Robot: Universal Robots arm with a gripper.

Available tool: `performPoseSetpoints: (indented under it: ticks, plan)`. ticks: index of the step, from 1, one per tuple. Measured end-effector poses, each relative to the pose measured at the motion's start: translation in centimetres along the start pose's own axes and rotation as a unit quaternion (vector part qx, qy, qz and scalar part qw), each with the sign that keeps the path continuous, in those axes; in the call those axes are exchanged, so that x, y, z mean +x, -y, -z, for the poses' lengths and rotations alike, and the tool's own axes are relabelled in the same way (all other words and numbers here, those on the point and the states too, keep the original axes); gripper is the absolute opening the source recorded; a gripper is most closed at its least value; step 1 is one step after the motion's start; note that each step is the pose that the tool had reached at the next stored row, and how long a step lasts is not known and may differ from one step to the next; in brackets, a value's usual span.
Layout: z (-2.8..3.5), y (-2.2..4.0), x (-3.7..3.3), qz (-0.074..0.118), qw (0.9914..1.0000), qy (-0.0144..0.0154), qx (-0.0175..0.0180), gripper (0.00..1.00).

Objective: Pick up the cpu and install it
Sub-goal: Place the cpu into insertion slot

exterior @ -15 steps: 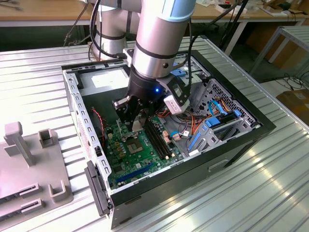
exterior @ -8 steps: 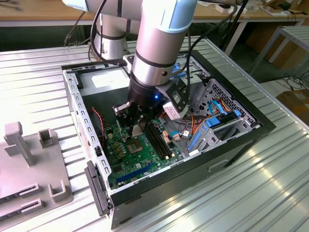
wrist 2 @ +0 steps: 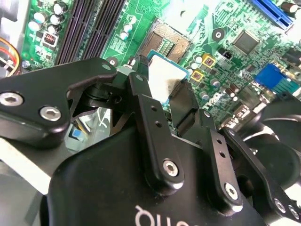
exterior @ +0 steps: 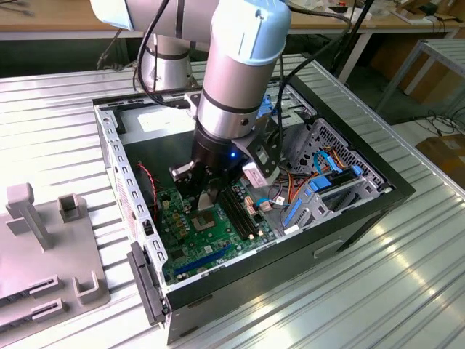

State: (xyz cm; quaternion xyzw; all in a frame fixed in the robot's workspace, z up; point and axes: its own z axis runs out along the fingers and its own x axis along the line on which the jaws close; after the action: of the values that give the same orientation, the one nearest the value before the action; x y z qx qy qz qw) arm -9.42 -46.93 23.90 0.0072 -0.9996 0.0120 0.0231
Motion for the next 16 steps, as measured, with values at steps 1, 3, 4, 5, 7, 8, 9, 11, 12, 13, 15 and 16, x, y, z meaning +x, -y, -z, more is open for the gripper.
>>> performPoseSetpoints:
  ticks: [1,3,4,5,7,8,9,11,12,13,15,16]
  plan:
    - [-0.24,0.03,-0.01,0.000,1.00000,0.0000,0.0000,0.44]
    - [-0.80,0.21,0.03,0.000,1.00000,0.0000,0.0000,0.44]
    - [-1.25,0.47,0.02,0.000,1.00000,0.0000,0.0019,0.44]
    - [-1.89,0.59,0.02,0.000,1.00000,0.0013,0.0020,0.44]
    - [-3.10,1.00,0.09,0.000,1.00000,0.0013,0.0019,0.44]
    - [-3.12,1.01,0.10,0.000,1.00000,0.0012,0.0021,0.44]
    - [-3.18,1.00,0.09,0.000,1.00000,0.0014,0.0019,0.44]
    - [-3.31,1.01,0.09,0.000,1.00000,0.0013,0.0019,0.44]
    - [-3.31,1.02,0.08,0.000,1.00000,0.0013,0.0019,0.44]
    - [-3.32,1.01,0.08,0.000,1.00000,0.0013,0.0019,0.44]
    - [-3.31,1.02,0.08,0.000,1.00000,0.0013,0.0019,0.44]
    - [-3.32,1.02,0.08,0.001,1.00000,0.0013,0.0019,0.44]
